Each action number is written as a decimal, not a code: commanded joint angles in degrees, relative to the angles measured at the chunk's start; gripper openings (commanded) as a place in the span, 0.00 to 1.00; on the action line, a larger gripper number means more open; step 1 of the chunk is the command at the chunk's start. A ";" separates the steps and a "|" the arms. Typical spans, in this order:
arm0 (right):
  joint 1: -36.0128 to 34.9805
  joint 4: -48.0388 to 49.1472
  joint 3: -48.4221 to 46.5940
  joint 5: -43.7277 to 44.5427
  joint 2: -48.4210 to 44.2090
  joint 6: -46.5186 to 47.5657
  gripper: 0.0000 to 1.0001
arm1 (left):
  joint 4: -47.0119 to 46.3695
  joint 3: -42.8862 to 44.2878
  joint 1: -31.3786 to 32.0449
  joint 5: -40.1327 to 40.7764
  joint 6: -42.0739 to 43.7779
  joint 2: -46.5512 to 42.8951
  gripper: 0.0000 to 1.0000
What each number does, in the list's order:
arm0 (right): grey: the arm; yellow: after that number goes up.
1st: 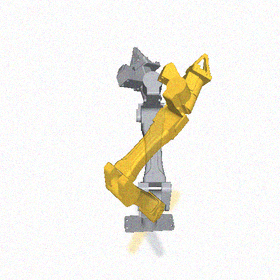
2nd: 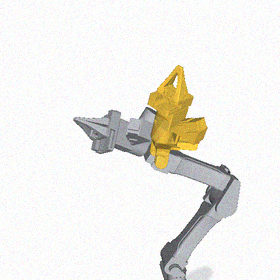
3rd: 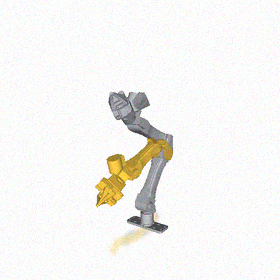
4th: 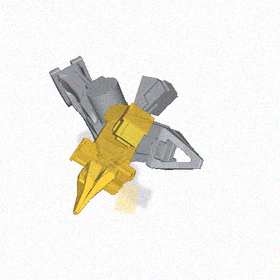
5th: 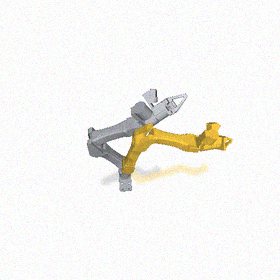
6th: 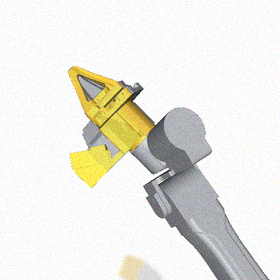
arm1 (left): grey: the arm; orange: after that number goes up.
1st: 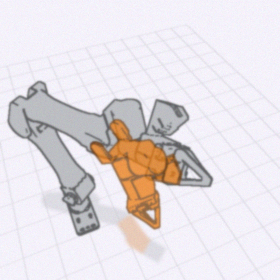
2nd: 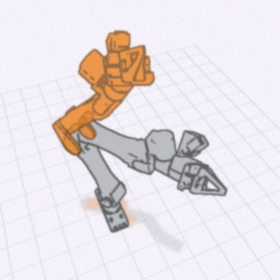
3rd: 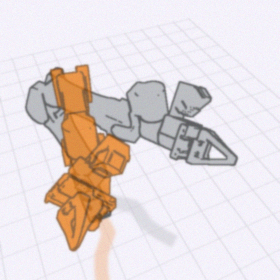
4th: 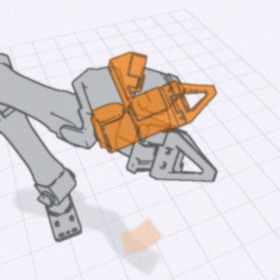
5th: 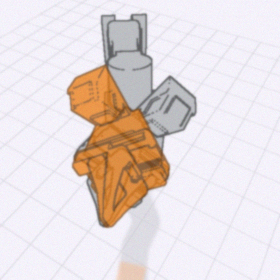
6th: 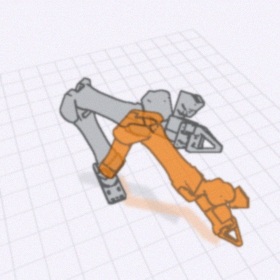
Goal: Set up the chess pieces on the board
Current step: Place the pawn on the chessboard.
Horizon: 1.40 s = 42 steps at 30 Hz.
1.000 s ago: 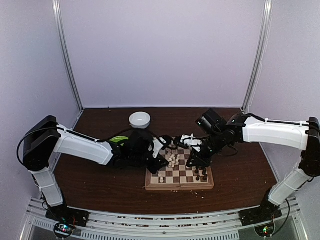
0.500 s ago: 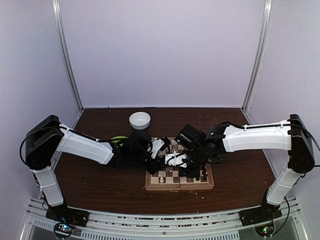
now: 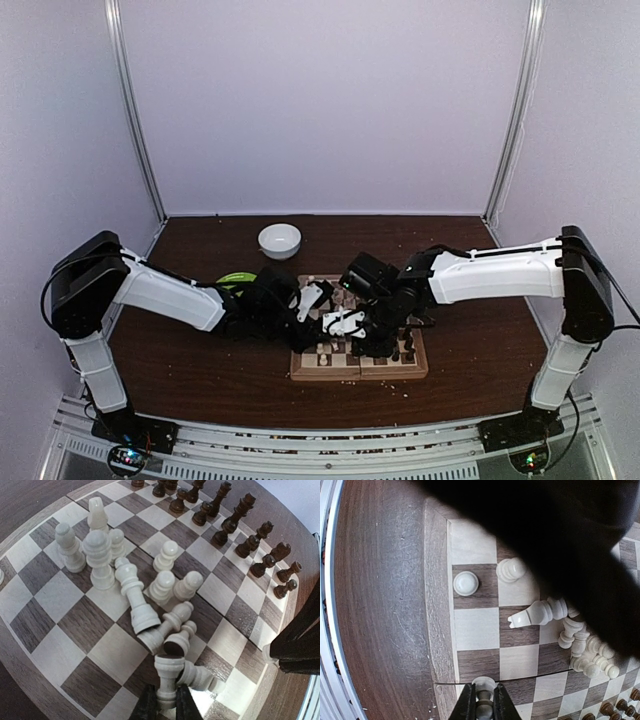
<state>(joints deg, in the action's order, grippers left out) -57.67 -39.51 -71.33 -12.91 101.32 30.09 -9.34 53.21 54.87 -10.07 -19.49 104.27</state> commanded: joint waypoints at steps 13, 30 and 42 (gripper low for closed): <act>-1.43 -0.98 -0.89 -1.20 3.84 0.28 0.17 | -5.34 0.58 -0.29 0.18 -1.43 -0.29 0.01; 1.55 -6.41 -0.92 -8.81 -7.51 0.98 0.28 | -5.58 -0.65 -0.29 -0.73 -0.40 -3.95 0.01; 18.88 -6.28 -3.34 -31.72 -10.21 -6.40 0.40 | -6.20 -0.48 -0.29 -2.27 1.59 -4.92 0.01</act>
<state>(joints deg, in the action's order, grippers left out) -44.77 -48.29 -72.90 -34.37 89.23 30.46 -11.70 52.62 54.54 -10.85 -19.20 100.68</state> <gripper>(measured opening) 0.382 0.101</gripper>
